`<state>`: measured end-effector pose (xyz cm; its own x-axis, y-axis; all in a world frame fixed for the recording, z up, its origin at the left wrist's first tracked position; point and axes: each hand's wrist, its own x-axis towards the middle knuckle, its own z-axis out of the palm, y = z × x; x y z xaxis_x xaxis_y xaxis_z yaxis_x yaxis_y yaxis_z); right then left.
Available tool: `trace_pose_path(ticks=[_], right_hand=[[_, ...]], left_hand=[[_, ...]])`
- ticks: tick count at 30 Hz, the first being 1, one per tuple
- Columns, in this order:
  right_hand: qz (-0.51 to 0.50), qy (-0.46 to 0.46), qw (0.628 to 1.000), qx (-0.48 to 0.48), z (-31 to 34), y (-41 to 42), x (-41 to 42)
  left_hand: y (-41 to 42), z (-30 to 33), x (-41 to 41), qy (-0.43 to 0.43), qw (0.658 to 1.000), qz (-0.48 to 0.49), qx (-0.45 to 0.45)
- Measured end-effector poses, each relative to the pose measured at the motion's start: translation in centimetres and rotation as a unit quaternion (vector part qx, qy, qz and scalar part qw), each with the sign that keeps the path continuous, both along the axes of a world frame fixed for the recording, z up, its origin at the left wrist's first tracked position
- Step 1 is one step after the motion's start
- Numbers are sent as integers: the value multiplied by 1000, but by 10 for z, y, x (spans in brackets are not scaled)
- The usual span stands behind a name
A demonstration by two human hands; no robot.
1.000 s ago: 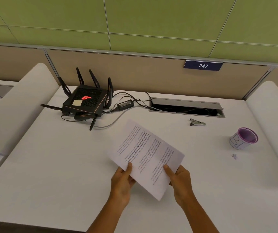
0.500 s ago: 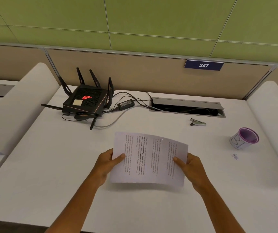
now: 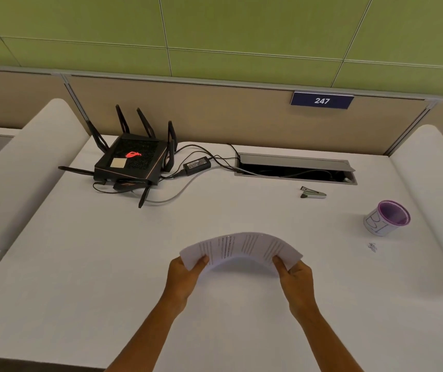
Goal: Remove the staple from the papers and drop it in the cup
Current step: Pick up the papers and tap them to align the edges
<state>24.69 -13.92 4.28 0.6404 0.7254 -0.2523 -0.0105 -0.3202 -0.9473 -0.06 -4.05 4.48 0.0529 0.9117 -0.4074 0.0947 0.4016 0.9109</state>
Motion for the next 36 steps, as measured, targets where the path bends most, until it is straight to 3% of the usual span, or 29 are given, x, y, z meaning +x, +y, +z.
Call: trace_pose_path(ticks=[6, 14, 22, 29, 36], right_hand=[[-12, -3, 1000, 19, 11, 2, 5], [1, -10, 1000, -1, 7, 0, 9], [101, -67, 993, -7, 47, 19, 35], [236, -135, 960, -67, 72, 40, 46], [338, -223, 907, -116, 83, 60, 42]], left_hand=[[5, 9, 0, -23, 999, -1, 29], [-10, -4, -4, 3, 1000, -23, -7], [-23, -5, -23, -43, 998, -40, -22], [-18, 1, -51, -43, 995, -81, 33], [-5, 15, -41, 24, 972, -229, 37]])
